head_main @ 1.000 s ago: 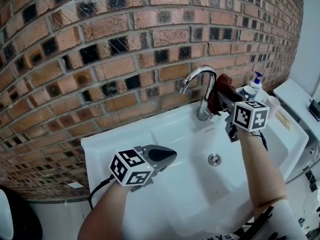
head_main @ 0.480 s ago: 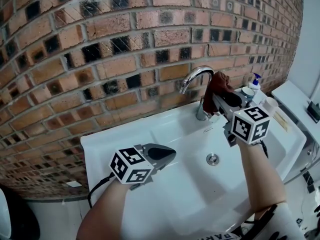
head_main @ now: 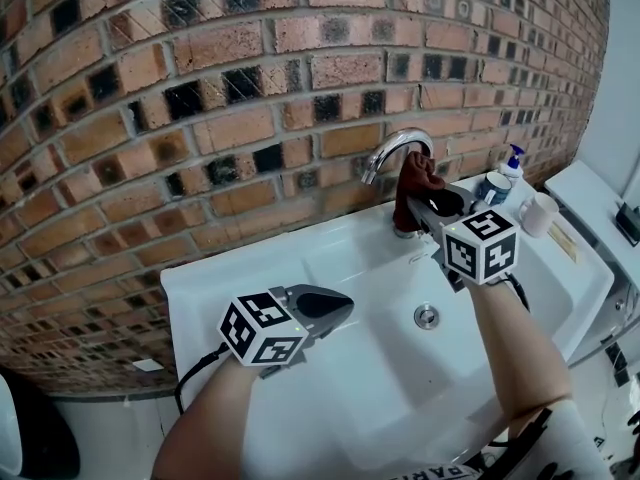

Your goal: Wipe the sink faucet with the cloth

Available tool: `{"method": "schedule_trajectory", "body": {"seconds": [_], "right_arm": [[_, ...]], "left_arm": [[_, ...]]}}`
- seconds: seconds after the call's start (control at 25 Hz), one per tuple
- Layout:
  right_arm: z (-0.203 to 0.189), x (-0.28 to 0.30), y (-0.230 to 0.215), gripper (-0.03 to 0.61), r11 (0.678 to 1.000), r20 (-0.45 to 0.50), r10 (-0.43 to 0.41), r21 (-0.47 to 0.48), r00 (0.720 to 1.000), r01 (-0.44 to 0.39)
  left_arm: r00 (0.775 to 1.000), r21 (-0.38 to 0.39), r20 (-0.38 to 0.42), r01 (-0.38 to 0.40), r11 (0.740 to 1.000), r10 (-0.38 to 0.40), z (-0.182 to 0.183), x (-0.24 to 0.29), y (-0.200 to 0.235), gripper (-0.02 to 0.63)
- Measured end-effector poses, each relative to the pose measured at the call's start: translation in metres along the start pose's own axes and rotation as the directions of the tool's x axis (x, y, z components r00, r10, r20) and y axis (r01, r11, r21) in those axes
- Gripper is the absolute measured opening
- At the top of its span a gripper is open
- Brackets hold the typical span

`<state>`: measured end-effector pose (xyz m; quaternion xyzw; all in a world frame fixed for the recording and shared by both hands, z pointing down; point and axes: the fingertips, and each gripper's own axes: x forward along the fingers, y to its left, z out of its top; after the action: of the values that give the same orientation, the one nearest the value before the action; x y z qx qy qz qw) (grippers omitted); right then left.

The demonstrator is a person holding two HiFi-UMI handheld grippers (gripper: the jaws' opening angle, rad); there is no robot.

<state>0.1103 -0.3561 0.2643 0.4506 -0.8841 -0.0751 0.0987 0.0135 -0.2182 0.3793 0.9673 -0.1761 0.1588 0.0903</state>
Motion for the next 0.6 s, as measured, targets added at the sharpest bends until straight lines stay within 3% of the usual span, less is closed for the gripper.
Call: {"method": "schedule_trajectory", "body": {"seconds": [0.28, 0.6], "right_arm": [[-0.018, 0.006, -0.011, 0.097, 0.994, -0.052, 0.003, 0.108, 0.999, 0.003], [-0.020, 0.009, -0.014, 0.098, 0.996, -0.088, -0.018, 0.080, 0.996, 0.025]], "left_arm": [[1.000, 0.001, 0.000, -0.002, 1.000, 0.002, 0.000, 0.001, 0.000, 0.006], [1.000, 0.001, 0.001, -0.002, 1.000, 0.002, 0.000, 0.001, 0.000, 0.006]]}}
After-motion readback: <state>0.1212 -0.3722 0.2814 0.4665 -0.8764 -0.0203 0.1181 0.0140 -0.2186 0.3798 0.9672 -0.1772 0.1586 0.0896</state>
